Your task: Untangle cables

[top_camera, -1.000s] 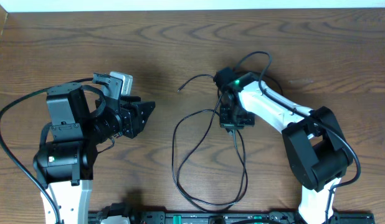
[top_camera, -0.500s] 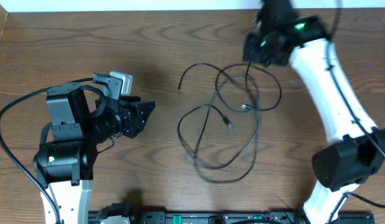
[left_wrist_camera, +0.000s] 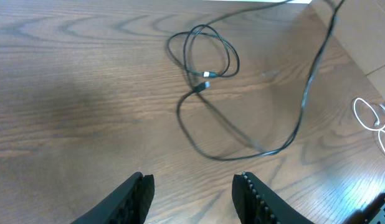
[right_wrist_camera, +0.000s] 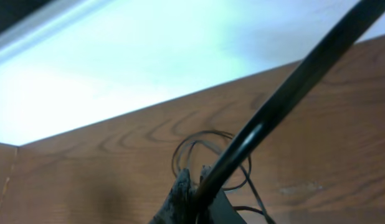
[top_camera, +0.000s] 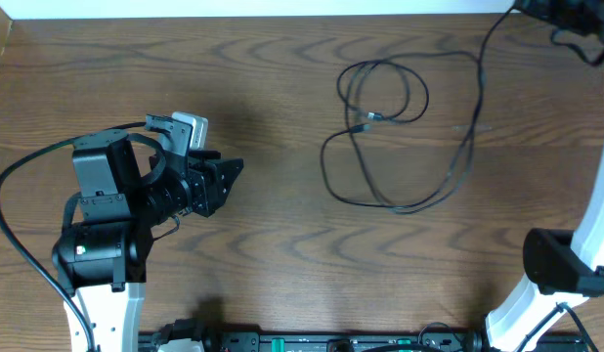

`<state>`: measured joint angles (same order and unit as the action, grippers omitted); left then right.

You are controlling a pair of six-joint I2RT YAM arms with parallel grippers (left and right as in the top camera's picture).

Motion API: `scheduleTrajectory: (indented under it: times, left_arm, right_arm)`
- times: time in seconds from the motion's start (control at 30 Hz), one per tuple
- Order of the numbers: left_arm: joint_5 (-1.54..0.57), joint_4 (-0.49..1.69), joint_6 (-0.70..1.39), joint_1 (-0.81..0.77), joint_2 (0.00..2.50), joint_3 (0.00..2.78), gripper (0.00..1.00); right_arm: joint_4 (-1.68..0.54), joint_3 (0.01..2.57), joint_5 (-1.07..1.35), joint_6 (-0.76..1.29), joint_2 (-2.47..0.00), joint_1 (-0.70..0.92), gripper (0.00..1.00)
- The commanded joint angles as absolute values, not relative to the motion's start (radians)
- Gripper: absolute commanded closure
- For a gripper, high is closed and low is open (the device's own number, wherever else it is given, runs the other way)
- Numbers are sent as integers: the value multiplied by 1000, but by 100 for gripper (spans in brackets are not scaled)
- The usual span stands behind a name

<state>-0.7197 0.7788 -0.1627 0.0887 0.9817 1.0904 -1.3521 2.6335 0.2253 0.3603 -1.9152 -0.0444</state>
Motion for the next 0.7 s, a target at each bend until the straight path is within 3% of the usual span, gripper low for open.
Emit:
scheduleTrajectory:
  times: [0.0, 0.3, 0.33, 0.47, 0.67]
  left_arm:
    - [-721, 777, -183, 88, 980, 1094, 54]
    - [-721, 777, -183, 88, 979, 1094, 53]
    - [-721, 777, -183, 88, 979, 1094, 54]
    - [-721, 778, -183, 88, 979, 1094, 54]
    - [-721, 785, -183, 88, 979, 1094, 54]
  right_arm:
    - [-1404, 2645, 242, 291, -1911, -51, 99]
    - [-1457, 2481, 147, 167, -1924, 1, 99]
    - [-1456, 2459, 145, 149, -1925, 10, 88]
    - [-1449, 2368, 141, 120, -1936, 39, 2]
    - [-1461, 2249, 142, 69, -1937, 101, 1]
